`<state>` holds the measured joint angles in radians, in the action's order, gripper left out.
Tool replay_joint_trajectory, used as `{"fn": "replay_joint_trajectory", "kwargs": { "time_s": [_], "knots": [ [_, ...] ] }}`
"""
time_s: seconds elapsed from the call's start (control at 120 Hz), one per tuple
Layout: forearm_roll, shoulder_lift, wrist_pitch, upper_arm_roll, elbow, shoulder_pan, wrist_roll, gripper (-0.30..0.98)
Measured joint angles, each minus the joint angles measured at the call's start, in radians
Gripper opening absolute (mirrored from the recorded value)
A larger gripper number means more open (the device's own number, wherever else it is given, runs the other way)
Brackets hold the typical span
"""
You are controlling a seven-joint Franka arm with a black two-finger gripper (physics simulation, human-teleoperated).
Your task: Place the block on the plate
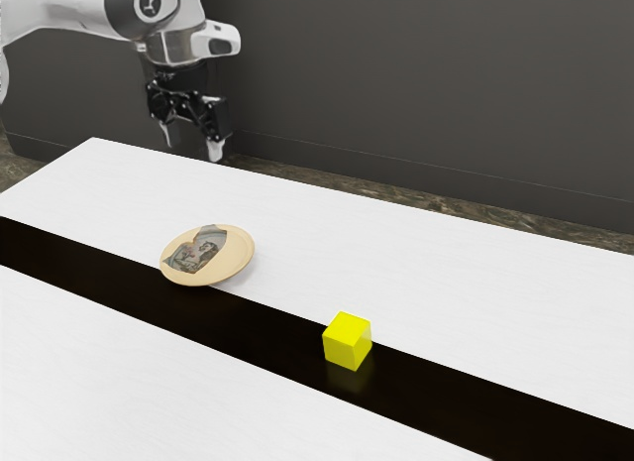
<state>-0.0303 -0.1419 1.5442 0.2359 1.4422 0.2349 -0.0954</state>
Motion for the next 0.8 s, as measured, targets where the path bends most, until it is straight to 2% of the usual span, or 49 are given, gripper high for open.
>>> {"fn": "replay_joint_trajectory", "kwargs": {
  "time_s": [0.192,0.392,0.642,0.8],
  "knots": [
    [0.041,-0.03,0.02,0.007,-0.007,0.001,0.023,0.69],
    [0.148,-0.134,0.066,-0.001,-0.008,0.023,0.043,0.69],
    [0.22,-0.264,0.12,0.008,-0.003,0.15,0.06,0.69],
    [0.278,-0.301,0.157,0.093,0.049,0.262,0.062,0.69]
  ]
}}
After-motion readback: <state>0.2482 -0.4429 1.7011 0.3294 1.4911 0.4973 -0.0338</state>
